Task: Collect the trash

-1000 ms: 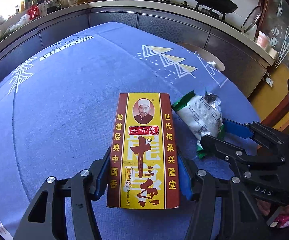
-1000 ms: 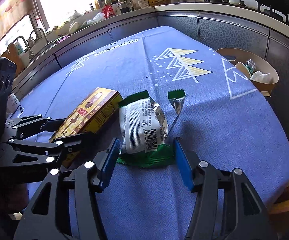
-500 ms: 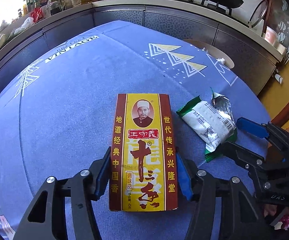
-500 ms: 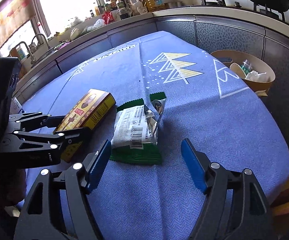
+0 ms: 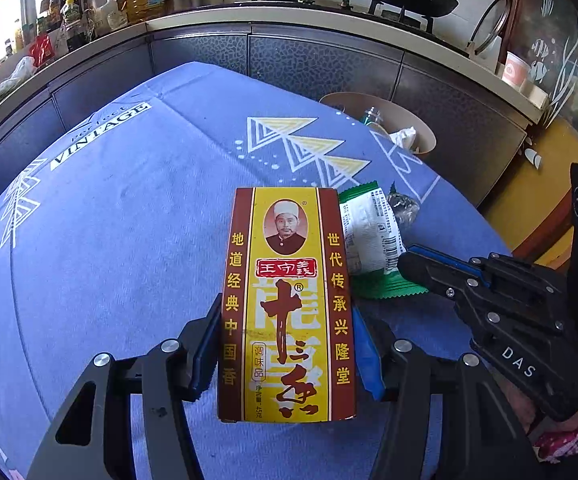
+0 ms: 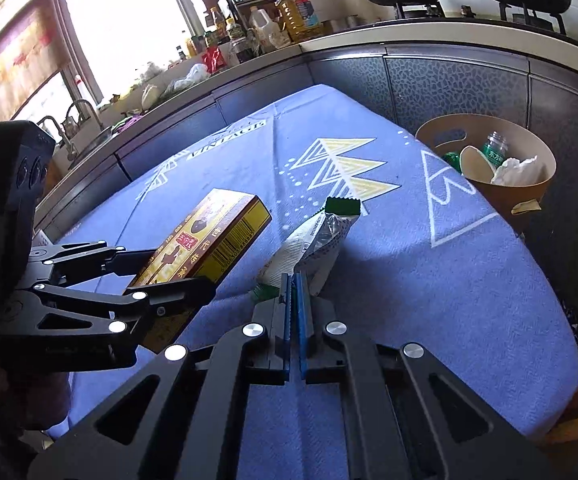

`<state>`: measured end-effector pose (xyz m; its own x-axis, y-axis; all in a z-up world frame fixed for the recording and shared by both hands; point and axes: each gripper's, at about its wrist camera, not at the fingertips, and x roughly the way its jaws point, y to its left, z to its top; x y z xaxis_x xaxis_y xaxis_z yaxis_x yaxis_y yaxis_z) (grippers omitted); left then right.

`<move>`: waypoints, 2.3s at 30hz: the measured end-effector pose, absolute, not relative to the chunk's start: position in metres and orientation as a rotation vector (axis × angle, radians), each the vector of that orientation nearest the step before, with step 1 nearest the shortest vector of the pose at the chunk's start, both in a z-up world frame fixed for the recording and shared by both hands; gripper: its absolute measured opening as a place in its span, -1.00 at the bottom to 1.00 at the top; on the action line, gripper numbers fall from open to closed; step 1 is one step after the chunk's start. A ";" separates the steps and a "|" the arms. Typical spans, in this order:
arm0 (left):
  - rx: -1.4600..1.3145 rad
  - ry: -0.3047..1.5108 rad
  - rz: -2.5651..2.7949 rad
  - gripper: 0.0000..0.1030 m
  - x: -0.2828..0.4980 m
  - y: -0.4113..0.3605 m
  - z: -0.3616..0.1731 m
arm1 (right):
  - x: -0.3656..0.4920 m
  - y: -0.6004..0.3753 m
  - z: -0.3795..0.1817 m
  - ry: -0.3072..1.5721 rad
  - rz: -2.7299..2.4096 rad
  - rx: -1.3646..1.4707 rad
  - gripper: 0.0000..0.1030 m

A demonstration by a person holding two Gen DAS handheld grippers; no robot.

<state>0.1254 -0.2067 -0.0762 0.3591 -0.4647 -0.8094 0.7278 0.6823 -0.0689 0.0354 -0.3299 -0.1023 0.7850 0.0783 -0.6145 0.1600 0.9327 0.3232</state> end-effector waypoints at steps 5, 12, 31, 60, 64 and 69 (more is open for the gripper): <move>0.309 0.907 -0.817 0.13 0.141 -0.229 -0.060 | 0.039 -0.357 -0.083 0.605 -0.086 0.365 -0.95; 0.338 0.853 -0.903 0.13 0.171 -0.302 -0.038 | 0.067 -0.424 -0.063 0.523 -0.186 0.357 -0.95; 0.429 0.865 -0.933 0.56 0.242 -0.487 -0.073 | 0.102 -0.594 -0.105 0.539 -0.384 0.561 -0.32; 0.231 0.628 -0.732 0.93 0.104 -0.220 0.009 | -0.034 -0.360 -0.050 0.549 -0.316 0.543 0.46; 0.194 0.628 -0.710 0.93 0.101 -0.196 0.009 | -0.046 -0.342 -0.043 0.536 -0.328 0.522 0.51; 0.177 0.627 -0.654 0.93 0.099 -0.173 0.008 | -0.052 -0.329 -0.035 0.524 -0.343 0.517 0.58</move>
<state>0.0986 -0.1733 0.0083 0.6178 -0.5135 -0.5955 0.6166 0.7863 -0.0384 -0.0522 -0.3290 -0.0353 0.8145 -0.1779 -0.5521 0.4343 0.8181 0.3771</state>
